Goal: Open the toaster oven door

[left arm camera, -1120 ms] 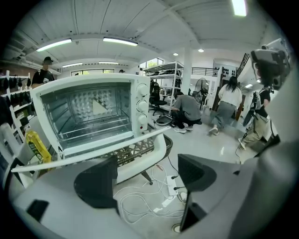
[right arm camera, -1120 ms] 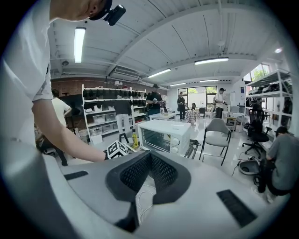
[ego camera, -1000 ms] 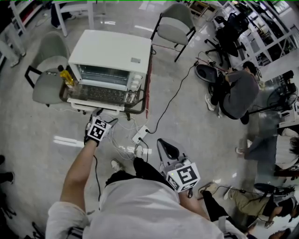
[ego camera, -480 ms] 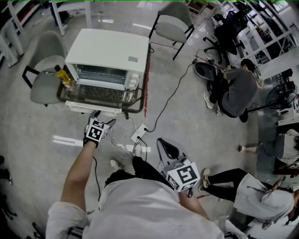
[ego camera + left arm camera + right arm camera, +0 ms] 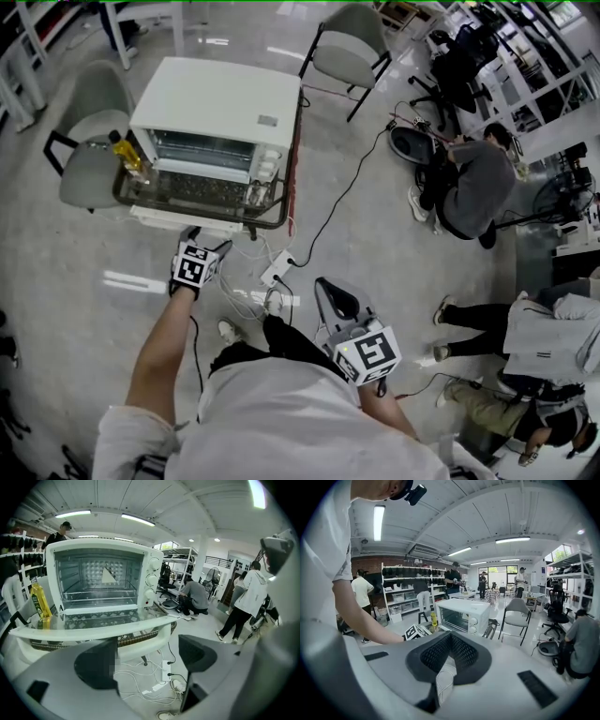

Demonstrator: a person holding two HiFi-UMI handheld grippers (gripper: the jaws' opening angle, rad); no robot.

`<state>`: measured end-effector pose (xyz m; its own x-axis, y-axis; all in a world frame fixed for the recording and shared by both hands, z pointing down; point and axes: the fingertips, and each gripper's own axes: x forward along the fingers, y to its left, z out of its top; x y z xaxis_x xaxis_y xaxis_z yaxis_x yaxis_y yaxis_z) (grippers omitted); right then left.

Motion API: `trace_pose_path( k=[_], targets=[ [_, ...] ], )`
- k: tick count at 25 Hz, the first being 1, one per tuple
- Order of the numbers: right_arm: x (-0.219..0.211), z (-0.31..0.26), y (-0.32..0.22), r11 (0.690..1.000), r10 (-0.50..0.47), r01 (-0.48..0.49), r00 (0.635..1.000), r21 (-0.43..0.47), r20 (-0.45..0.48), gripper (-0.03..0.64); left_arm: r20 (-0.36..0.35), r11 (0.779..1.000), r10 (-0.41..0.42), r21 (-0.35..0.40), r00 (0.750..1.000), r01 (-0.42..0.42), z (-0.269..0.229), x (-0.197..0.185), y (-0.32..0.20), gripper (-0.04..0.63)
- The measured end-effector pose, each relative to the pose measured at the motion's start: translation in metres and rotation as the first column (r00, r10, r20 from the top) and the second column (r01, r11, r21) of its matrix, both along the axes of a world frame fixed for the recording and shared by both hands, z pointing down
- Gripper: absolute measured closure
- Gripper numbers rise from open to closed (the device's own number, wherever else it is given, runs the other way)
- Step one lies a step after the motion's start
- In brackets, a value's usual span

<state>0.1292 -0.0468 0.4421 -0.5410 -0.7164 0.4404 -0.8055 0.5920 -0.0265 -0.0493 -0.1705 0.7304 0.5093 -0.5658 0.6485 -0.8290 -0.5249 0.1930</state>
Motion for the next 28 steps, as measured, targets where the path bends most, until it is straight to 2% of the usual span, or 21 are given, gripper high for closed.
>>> trace_pose_path(
  k=[8, 15, 28],
  targets=[
    [0.001, -0.001, -0.007, 1.0, -0.005, 0.005, 1.0, -0.004, -0.002, 0.595, -0.042, 0.997, -0.073, 0.002, 0.996, 0.073, 0.005, -0.001, -0.001, 0.198],
    [-0.002, -0.001, -0.011, 1.0, -0.01, 0.01, 1.0, -0.005, -0.007, 0.594, -0.049, 0.996, -0.084, -0.02, 0.995, 0.083, 0.013, -0.001, 0.001, 0.198],
    [-0.001, 0.002, -0.014, 1.0, -0.002, 0.001, 1.0, -0.017, -0.029, 0.595, -0.104, 0.991, -0.108, -0.085, 0.989, 0.099, 0.032, 0.001, 0.005, 0.198]
  ],
)
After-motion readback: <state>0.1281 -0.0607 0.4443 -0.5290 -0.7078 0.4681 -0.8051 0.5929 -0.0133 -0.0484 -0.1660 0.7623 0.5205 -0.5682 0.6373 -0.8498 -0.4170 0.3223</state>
